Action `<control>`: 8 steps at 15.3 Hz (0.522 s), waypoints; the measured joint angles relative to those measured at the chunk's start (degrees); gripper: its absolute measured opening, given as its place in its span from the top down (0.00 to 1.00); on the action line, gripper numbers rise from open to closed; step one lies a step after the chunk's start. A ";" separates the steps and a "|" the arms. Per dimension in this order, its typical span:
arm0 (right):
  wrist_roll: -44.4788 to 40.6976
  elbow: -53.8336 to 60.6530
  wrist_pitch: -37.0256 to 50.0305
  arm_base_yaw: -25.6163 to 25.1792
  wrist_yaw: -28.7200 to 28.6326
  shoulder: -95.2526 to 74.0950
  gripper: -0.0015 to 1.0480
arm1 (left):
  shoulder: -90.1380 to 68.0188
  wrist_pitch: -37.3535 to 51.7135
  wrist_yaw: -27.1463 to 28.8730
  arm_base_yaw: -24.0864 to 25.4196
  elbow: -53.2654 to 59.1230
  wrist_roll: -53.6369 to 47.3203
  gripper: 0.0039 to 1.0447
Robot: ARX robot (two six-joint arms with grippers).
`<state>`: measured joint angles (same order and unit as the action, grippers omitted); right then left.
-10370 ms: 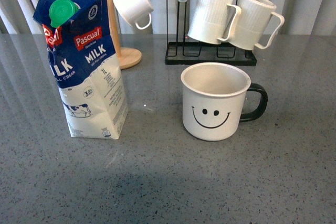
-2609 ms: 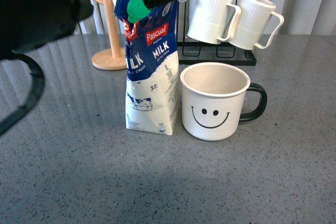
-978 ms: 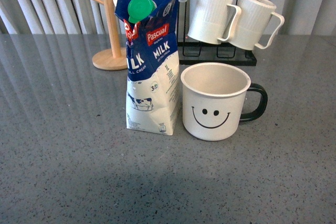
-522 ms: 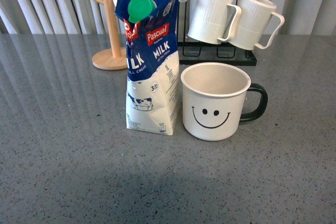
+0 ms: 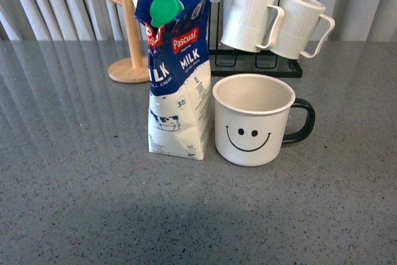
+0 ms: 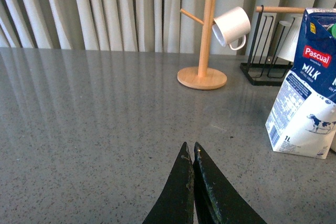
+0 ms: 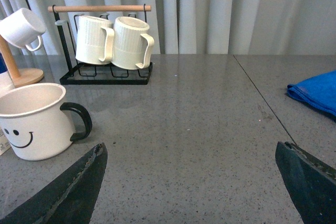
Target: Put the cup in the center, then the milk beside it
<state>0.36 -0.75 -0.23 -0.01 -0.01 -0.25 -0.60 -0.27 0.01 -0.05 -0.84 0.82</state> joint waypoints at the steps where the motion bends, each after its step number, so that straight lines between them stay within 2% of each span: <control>1: 0.00 0.00 0.00 0.00 0.00 0.00 0.06 | 0.00 0.07 -0.02 0.00 0.00 0.00 0.99; 2: 0.00 0.00 0.00 0.00 0.00 0.00 0.06 | 0.00 0.04 -0.02 0.00 0.00 0.00 0.99; 3: 0.00 0.00 0.00 0.00 0.00 0.00 0.06 | 0.00 0.07 0.00 0.00 0.00 0.02 0.92; 5: 0.00 0.00 0.00 0.00 0.00 0.00 0.06 | 0.00 0.07 0.00 0.00 0.00 0.02 0.64; 6: 0.00 0.00 0.00 0.00 0.00 0.00 0.06 | 0.02 0.07 0.00 0.00 0.00 0.00 0.46; 8: 0.00 0.00 0.00 0.00 0.00 0.00 0.06 | 0.00 0.07 0.00 0.00 0.00 0.00 0.25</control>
<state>0.36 -0.75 -0.23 -0.01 -0.01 -0.25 -0.60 -0.21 0.01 -0.05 -0.84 0.82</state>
